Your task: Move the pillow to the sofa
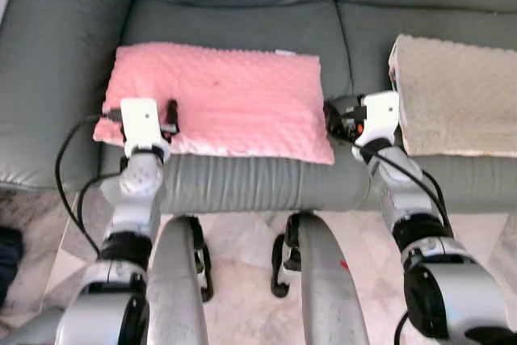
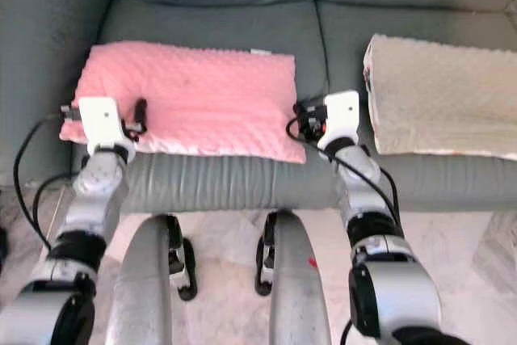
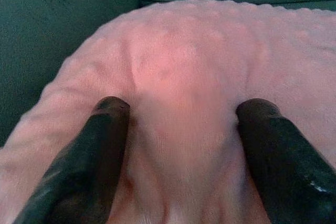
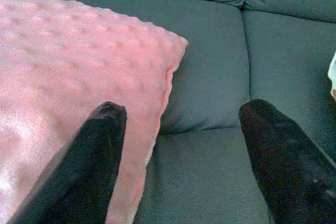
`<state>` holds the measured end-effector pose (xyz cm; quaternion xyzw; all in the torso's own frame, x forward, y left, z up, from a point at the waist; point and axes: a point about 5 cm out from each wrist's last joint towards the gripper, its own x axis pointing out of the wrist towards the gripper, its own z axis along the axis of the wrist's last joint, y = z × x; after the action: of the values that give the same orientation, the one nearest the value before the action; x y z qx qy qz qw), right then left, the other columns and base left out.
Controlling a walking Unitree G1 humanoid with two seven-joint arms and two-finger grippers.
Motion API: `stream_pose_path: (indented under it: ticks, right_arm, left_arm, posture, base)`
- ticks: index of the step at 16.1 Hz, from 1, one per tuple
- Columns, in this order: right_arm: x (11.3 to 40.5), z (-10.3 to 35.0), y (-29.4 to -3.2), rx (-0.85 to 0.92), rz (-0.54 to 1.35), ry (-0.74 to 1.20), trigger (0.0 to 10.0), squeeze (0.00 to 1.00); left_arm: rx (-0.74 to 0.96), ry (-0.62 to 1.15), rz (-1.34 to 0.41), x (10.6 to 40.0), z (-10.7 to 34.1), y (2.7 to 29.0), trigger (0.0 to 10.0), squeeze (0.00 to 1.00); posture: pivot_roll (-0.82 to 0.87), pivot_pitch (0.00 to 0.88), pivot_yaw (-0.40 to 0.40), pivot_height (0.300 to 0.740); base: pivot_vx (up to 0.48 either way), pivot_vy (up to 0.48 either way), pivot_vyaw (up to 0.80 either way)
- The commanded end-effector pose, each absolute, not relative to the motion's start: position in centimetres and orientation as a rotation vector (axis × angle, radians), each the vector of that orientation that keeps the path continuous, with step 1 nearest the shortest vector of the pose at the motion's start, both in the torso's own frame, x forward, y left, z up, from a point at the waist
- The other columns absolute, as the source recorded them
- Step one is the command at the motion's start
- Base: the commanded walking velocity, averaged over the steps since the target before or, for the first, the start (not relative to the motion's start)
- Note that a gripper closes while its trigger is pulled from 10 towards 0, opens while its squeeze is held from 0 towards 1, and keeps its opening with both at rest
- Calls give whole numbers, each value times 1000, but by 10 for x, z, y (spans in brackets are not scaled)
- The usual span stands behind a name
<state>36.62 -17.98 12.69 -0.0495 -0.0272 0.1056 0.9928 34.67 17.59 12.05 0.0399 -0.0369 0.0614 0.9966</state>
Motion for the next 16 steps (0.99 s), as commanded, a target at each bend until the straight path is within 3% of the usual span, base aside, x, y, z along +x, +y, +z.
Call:
stream_pose_path:
  ticks: [1,12,16]
  right_arm:
    - [360,117,-183,-91,191,-37,10000,1000]
    - [360,114,-177,-101,181,-32,10000,1000]
    - [359,115,-176,-105,163,-55,10000,1000]
  left_arm:
    - [78,-16,110,337,104,173,10000,1000]
    - [29,66,-38,313,88,133,10000,1000]
    - [38,-5,-5,319,103,143,10000,1000]
  posture:
    - [-1,377,-32,631]
    - [9,378,-29,631]
    - [11,340,-28,631]
  base:
    - [0,0,0]
    - [0,0,0]
    - [0,0,0]
